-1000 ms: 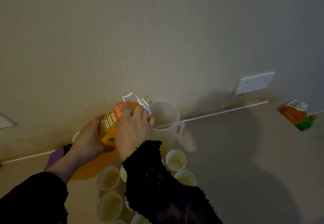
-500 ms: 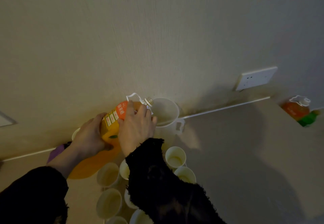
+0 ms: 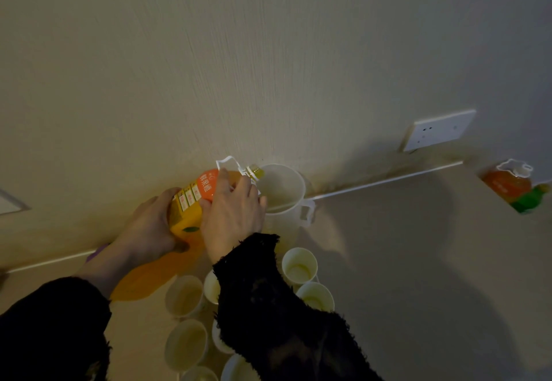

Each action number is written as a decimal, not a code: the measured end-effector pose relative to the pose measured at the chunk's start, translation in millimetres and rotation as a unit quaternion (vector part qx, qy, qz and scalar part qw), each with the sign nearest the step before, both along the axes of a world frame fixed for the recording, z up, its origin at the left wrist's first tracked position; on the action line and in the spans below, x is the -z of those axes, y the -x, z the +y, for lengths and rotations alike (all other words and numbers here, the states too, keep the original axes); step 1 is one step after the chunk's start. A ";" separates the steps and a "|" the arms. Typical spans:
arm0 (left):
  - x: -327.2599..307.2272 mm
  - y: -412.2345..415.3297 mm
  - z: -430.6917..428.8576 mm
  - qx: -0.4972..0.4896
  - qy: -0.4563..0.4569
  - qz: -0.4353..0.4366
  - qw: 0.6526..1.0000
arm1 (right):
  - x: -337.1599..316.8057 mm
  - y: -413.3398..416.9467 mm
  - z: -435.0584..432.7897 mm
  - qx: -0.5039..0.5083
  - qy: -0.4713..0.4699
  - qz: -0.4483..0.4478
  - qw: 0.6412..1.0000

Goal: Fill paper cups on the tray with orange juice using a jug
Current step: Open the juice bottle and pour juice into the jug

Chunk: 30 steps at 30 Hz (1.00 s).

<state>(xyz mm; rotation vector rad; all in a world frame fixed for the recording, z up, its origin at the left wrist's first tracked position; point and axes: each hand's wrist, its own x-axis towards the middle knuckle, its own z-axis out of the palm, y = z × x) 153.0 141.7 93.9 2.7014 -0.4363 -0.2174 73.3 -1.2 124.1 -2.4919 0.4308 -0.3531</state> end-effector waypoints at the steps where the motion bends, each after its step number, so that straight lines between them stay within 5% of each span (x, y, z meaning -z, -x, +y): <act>1: -0.6 -0.2 0.1 -0.001 0.001 0.003 1.000 | -0.2 0.2 0.0 0.000 -0.001 0.000 1.000; 30: -21.0 3.3 -6.2 0.009 -0.037 0.015 0.999 | -1.9 -0.9 -0.4 0.013 -0.020 0.007 1.000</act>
